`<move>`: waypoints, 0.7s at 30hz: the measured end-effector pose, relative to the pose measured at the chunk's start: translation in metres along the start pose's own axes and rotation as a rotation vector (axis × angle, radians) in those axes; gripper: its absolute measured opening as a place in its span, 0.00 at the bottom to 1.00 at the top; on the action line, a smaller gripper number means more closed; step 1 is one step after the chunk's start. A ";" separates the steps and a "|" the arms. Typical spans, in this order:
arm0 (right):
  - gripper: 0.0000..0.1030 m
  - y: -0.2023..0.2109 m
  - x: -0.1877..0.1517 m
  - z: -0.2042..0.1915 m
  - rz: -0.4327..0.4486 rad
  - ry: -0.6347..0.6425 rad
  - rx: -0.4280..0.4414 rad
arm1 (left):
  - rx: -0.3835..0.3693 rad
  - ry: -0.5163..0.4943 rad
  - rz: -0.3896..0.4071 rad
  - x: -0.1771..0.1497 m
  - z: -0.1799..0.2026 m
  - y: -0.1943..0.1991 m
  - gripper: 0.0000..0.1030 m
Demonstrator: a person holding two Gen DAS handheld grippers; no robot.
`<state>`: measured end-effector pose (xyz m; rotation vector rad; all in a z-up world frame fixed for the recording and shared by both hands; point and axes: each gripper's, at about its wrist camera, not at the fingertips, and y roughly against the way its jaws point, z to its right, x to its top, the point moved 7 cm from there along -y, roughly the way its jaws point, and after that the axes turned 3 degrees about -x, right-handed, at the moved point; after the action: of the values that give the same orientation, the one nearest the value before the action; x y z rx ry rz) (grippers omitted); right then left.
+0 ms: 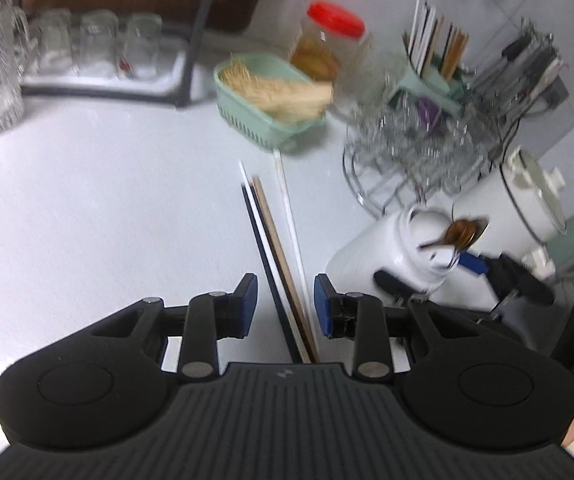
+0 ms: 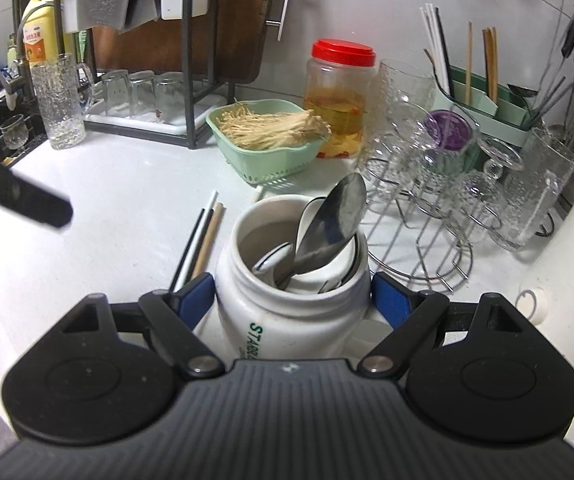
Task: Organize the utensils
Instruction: 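Move the left tool down to the chopsticks on the counter, then grasp a black chopstick with the left tool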
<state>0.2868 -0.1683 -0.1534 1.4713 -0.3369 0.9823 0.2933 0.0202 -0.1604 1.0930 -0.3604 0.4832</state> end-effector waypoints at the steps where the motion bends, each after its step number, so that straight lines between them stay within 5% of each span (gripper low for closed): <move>1: 0.85 0.001 -0.001 0.002 -0.002 -0.001 -0.002 | -0.003 -0.003 -0.022 -0.006 0.000 -0.006 0.34; 12: 0.85 0.005 -0.007 0.011 -0.005 -0.015 -0.015 | 0.003 -0.147 -0.208 -0.062 0.017 -0.069 0.34; 21: 0.85 0.005 -0.006 0.011 -0.005 -0.017 -0.014 | 0.059 -0.246 -0.254 -0.078 0.025 -0.090 0.34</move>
<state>0.2833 -0.1817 -0.1527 1.4677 -0.3515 0.9622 0.2750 -0.0510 -0.2570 1.2399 -0.4176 0.1339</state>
